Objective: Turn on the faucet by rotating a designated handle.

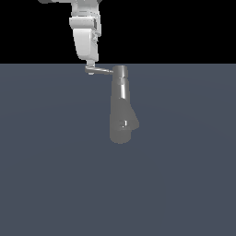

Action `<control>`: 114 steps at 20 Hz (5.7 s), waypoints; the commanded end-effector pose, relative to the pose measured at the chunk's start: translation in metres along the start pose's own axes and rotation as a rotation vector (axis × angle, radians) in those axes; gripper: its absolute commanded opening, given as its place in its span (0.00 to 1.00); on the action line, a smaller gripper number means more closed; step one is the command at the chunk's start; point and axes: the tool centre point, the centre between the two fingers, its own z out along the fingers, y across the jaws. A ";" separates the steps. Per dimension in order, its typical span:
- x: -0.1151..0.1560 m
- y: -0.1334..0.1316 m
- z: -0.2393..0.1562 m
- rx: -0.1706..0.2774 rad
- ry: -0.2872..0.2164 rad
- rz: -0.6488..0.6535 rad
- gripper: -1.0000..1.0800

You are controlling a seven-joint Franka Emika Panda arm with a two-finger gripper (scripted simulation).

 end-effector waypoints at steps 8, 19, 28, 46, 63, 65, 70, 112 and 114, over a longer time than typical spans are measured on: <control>-0.002 0.024 -0.006 -0.009 0.000 -0.003 0.00; 0.006 0.037 -0.018 0.005 0.001 0.006 0.00; 0.022 0.056 -0.024 0.001 0.000 0.004 0.00; 0.053 0.091 -0.035 -0.007 0.000 -0.001 0.00; 0.129 0.099 -0.037 -0.008 0.000 -0.004 0.00; 0.141 0.100 -0.037 -0.009 0.000 -0.004 0.00; 0.124 0.094 -0.038 -0.005 -0.004 -0.039 0.00; 0.207 0.043 -0.012 -0.009 0.000 -0.005 0.00; 0.209 0.042 -0.011 -0.009 0.000 -0.004 0.00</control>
